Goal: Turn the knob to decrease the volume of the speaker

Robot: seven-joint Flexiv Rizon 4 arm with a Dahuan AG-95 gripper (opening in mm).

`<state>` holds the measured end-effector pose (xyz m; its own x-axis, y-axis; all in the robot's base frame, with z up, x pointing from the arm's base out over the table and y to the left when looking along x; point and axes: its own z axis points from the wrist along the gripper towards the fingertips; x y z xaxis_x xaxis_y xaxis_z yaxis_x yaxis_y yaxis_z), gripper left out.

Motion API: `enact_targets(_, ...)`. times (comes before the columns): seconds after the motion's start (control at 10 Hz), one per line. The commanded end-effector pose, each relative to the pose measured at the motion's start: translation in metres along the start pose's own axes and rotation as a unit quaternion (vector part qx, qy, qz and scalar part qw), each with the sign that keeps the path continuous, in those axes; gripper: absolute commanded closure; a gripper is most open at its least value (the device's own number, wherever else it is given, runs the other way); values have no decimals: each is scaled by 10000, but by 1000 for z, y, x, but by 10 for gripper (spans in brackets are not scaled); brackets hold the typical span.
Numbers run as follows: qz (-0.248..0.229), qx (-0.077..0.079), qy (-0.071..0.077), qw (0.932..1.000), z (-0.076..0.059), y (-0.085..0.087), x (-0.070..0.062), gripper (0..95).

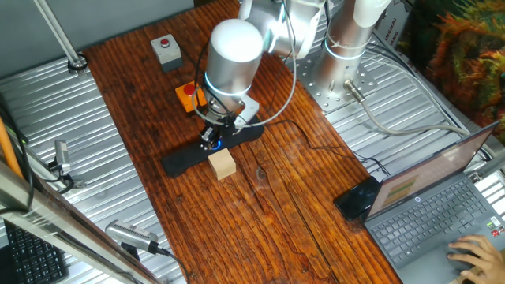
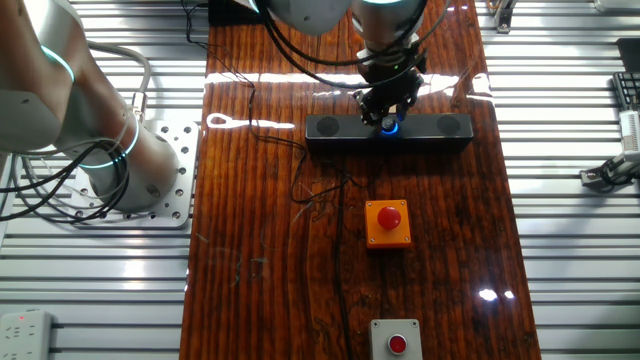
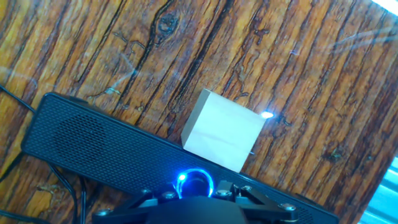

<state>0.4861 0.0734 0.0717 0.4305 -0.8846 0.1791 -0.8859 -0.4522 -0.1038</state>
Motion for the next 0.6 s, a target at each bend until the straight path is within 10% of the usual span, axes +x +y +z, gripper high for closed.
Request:
enact_targets(0.1, 191, -39, -54, 9998, 0, 0, 0, 570)
enact_targets(0.6, 878, -140, -189, 9959, -1, -1, 1, 570)
